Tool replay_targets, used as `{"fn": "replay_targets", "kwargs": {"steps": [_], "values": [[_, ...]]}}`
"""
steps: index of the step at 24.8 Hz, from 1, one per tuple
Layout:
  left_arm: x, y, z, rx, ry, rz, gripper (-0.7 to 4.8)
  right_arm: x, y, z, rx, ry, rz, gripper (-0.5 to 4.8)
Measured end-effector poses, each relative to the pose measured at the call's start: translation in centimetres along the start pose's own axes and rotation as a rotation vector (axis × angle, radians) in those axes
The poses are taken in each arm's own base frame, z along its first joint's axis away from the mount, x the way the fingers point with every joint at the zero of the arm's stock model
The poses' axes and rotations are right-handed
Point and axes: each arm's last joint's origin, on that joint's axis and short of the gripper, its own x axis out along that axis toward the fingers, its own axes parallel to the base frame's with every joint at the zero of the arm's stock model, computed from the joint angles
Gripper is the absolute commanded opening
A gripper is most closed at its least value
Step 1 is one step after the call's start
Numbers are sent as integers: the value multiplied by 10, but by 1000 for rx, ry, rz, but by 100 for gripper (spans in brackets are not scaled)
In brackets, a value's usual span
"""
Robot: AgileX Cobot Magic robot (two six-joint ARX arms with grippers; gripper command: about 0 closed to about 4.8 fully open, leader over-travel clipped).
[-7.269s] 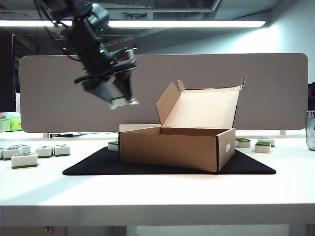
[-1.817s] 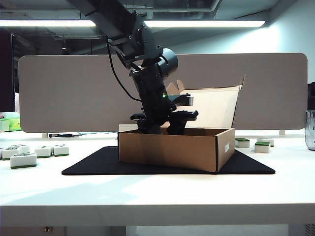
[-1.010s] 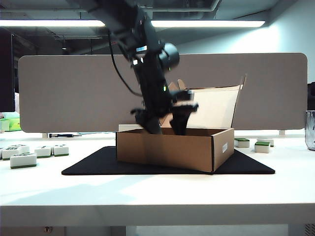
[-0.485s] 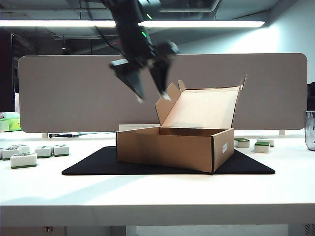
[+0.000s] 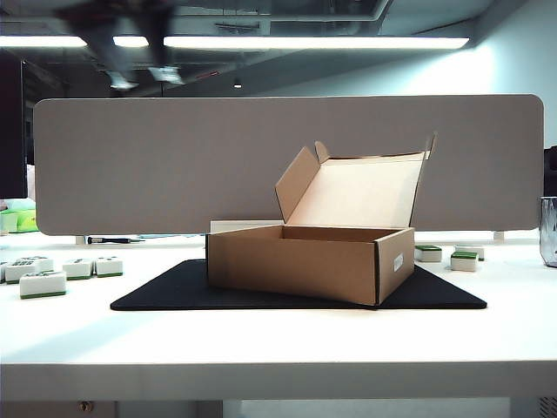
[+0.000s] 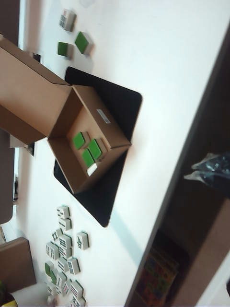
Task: Pick up four mahjong tiles and put them into the paper box.
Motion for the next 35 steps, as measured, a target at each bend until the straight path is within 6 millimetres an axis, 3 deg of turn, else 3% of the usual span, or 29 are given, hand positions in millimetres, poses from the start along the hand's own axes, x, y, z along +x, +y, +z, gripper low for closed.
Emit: {"fn": "replay_targets", "kwargs": {"steps": [4,8,11,14,17,20,22,24,26,35], "values": [[-35,32,-46,-59,4,85,309,15,-8,-1,-12,-18,-3,-1],[-70,42,-73,-108,-68,161,302,28,-14,-3,-17,-27,-2,-1],[-90,43,-105,-152,-107,216,154,39,-19,-6,-20,-32,-3,-1],[-115,26,-139,-114,-174,248,45,43,-22,-5,-33,-56,-5,-1],[-129,8,-173,-6,-206,271,-3,44,-24,-3,-46,-79,-57,-1],[-141,-10,-209,10,-263,294,-6,44,-25,-3,-46,-81,-79,-1],[-141,-18,-230,-1,-285,301,-6,44,-25,-2,-52,-90,-84,-1],[-124,-24,-253,-42,-264,286,-6,48,-27,-1,-62,-115,-92,-1],[-117,-27,-264,-52,-261,282,-6,53,-30,-2,-66,-122,-92,-1],[-83,-30,-284,-134,-417,186,-6,91,-48,-18,-7,-185,-90,-1]]}}
